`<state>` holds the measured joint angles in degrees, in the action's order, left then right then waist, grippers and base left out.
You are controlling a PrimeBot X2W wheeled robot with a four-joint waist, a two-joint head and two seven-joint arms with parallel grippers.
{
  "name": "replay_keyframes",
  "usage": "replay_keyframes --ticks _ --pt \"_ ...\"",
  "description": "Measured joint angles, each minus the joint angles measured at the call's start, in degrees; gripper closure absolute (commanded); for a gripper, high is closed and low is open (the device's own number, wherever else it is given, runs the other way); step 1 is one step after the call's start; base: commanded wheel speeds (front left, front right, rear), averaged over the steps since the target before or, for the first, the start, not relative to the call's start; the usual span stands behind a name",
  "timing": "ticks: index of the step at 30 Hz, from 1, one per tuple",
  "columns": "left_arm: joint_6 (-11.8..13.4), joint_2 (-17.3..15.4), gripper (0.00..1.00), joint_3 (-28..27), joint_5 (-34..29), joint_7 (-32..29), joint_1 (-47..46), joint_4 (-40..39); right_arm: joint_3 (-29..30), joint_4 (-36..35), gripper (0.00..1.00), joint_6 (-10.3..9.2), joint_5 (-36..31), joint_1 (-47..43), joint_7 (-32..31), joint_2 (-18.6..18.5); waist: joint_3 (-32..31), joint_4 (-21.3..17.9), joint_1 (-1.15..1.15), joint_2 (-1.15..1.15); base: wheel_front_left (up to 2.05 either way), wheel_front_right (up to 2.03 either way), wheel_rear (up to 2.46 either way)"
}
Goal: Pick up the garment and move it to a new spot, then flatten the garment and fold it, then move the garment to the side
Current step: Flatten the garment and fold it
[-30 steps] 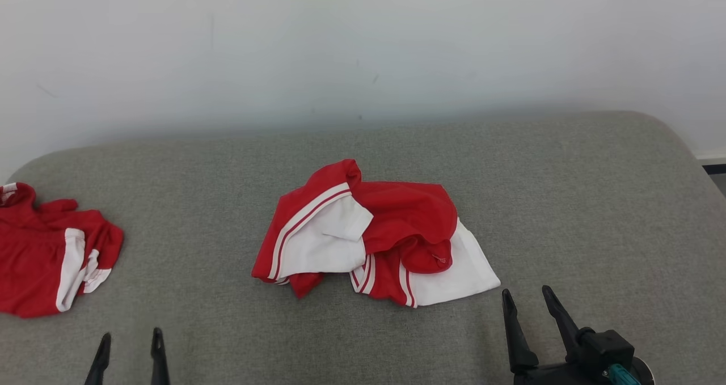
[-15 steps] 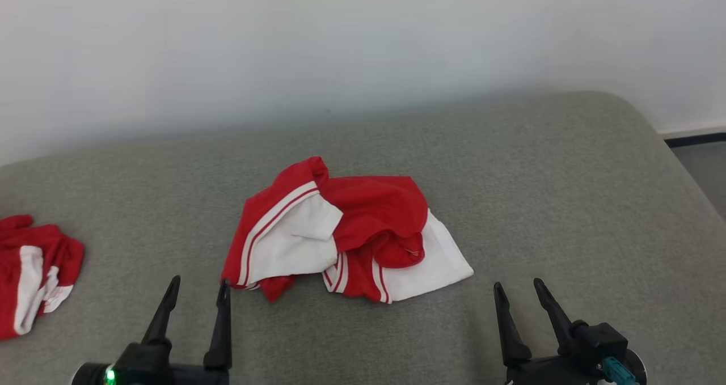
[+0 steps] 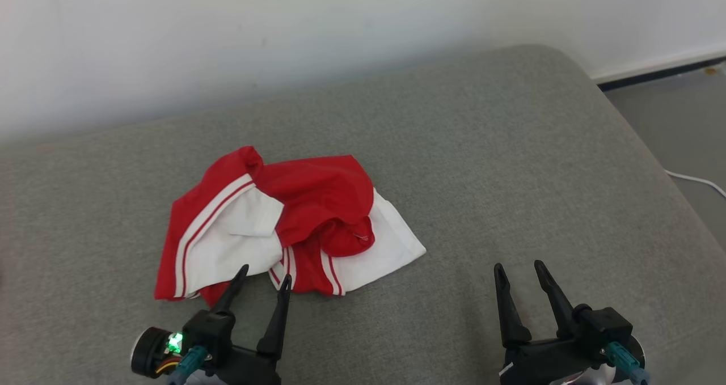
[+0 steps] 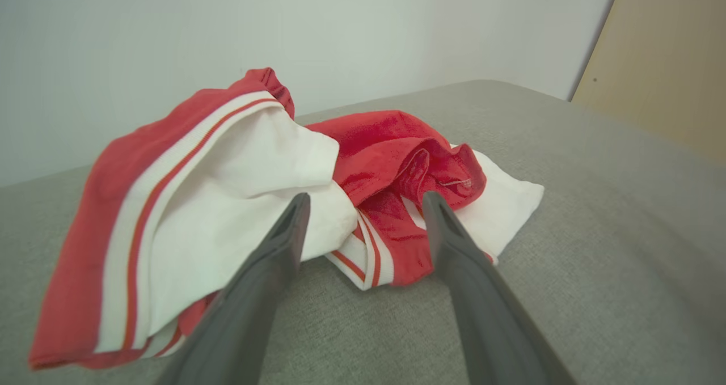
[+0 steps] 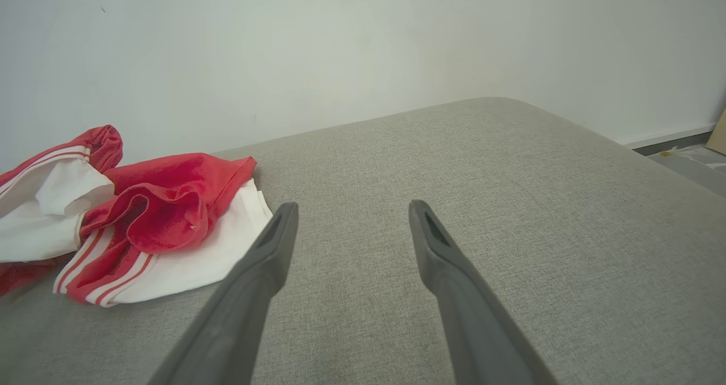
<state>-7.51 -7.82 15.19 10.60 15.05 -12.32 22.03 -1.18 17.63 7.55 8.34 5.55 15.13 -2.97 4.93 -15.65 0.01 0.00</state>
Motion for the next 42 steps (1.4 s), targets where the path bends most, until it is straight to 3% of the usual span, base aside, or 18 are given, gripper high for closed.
replay_keyframes --ticks 17,18,19,24,29,35,42 --pt "0.0 -2.9 0.00 9.6 5.0 0.0 -11.2 19.0 -0.8 -0.5 0.00 0.00 2.3 1.8 0.0 0.0 5.9 -5.1 0.00 0.00 0.00 0.00 0.00" --pt "0.0 -2.9 0.58 10.0 5.5 0.0 -11.6 19.6 -0.8 -0.5 0.00 0.00 2.3 1.8 0.0 0.0 6.1 -5.3 0.00 0.00 0.00 0.00 0.00" --pt "0.0 -2.9 1.00 10.2 5.8 0.0 -12.0 20.2 -0.8 -0.5 0.00 0.00 2.3 1.8 0.0 0.0 6.1 -5.4 0.00 0.00 0.00 0.00 0.00" --pt "0.0 -2.6 1.00 10.5 6.8 0.0 -13.3 20.4 -0.2 -0.3 0.00 0.00 2.3 1.8 0.0 0.0 5.6 -5.2 0.00 0.00 0.00 0.00 0.00" --pt "0.0 -2.6 1.00 9.1 7.1 0.0 -11.7 14.6 0.3 -0.2 0.00 0.00 2.2 1.4 0.0 0.0 4.5 -3.6 -0.01 0.00 0.00 0.00 0.00" --pt "0.5 -3.7 1.00 7.8 7.0 0.0 -6.0 6.8 0.8 0.1 0.00 0.00 1.9 0.0 0.0 0.0 2.9 -0.2 -0.01 0.00 0.00 0.00 0.00" --pt "3.0 -6.1 1.00 6.4 8.7 -1.8 2.5 -1.5 0.9 0.4 0.00 0.00 1.6 -1.2 0.0 0.0 0.9 4.8 -0.01 0.00 0.00 0.00 0.00"
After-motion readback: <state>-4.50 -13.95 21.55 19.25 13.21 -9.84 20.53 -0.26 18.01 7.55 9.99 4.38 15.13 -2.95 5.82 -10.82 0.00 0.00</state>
